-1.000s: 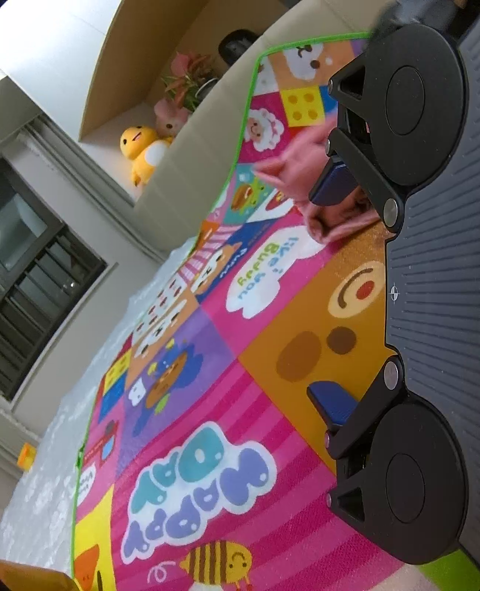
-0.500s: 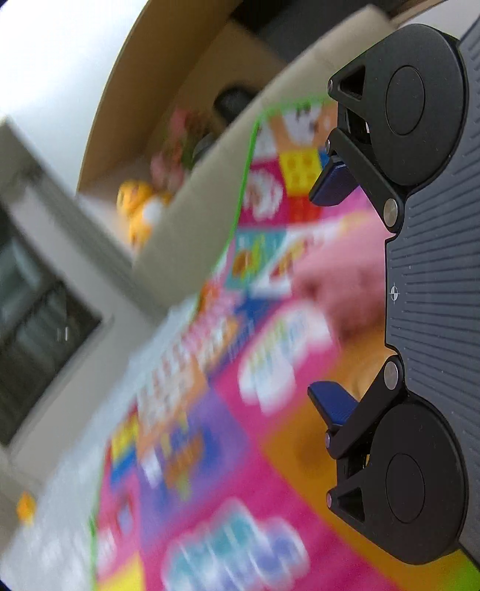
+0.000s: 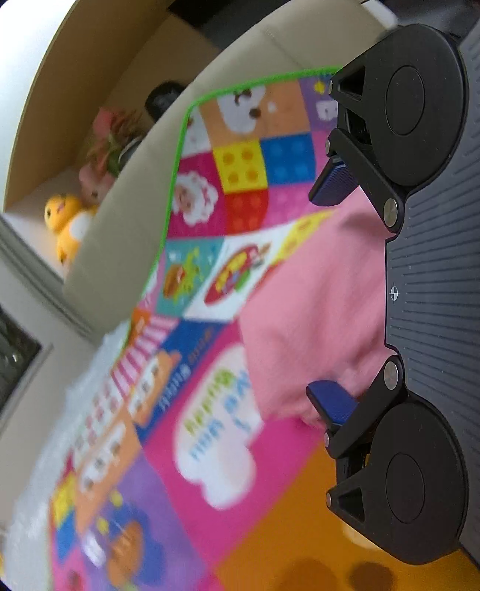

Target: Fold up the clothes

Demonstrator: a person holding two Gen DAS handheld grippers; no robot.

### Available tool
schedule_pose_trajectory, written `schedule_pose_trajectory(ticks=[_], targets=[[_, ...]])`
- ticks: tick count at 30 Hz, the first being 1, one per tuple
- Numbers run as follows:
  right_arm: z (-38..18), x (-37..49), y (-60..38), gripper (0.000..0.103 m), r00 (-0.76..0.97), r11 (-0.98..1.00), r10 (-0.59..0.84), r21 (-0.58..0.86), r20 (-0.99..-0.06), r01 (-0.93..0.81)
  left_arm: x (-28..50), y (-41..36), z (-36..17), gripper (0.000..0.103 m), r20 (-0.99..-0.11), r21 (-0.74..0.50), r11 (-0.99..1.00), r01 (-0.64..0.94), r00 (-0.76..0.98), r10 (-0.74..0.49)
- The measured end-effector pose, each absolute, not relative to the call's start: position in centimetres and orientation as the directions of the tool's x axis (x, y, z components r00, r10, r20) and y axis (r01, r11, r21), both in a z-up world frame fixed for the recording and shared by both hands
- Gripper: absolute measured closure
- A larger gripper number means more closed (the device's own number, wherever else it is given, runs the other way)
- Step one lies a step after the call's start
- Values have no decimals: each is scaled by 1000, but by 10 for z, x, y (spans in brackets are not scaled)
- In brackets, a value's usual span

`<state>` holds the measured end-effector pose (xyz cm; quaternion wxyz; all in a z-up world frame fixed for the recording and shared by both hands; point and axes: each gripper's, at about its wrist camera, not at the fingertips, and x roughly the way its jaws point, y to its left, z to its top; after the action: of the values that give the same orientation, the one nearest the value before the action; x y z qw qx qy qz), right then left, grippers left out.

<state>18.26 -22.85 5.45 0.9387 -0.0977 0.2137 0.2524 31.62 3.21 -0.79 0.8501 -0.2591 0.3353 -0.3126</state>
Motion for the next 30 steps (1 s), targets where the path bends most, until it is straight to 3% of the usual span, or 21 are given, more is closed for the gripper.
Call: schedule_pose_trajectory(ticks=[3,5,9,13,16,18,24,30], targets=[[43,211,-228,27,768,869,426,-21,-478,-494,314,36,-19,0,-440,-641,688,339,572,-692],[16,223,-214,26,737,862,363,-94,-569,-498,308,36,-16,0,-451,-614,704,357,573,-684],[-4,207,-202,25,780,862,307,-187,-546,-470,290,39,-3,0,-473,-552,755,354,613,-633],[2,206,-212,24,751,864,336,-132,-569,-487,277,43,-5,0,-427,-686,660,308,564,-707],[18,211,-239,14,691,861,421,18,-587,-509,267,34,-9,4,-476,-640,705,305,563,-676],[31,219,-259,0,680,868,456,116,-574,-483,261,26,-11,7,-501,-590,740,324,572,-649],[64,269,-271,0,771,931,354,126,-529,-341,243,4,-16,6,-532,-414,814,408,617,-580],[44,350,-195,0,681,927,303,40,-666,-374,241,2,-19,5,-529,-400,815,419,621,-579]])
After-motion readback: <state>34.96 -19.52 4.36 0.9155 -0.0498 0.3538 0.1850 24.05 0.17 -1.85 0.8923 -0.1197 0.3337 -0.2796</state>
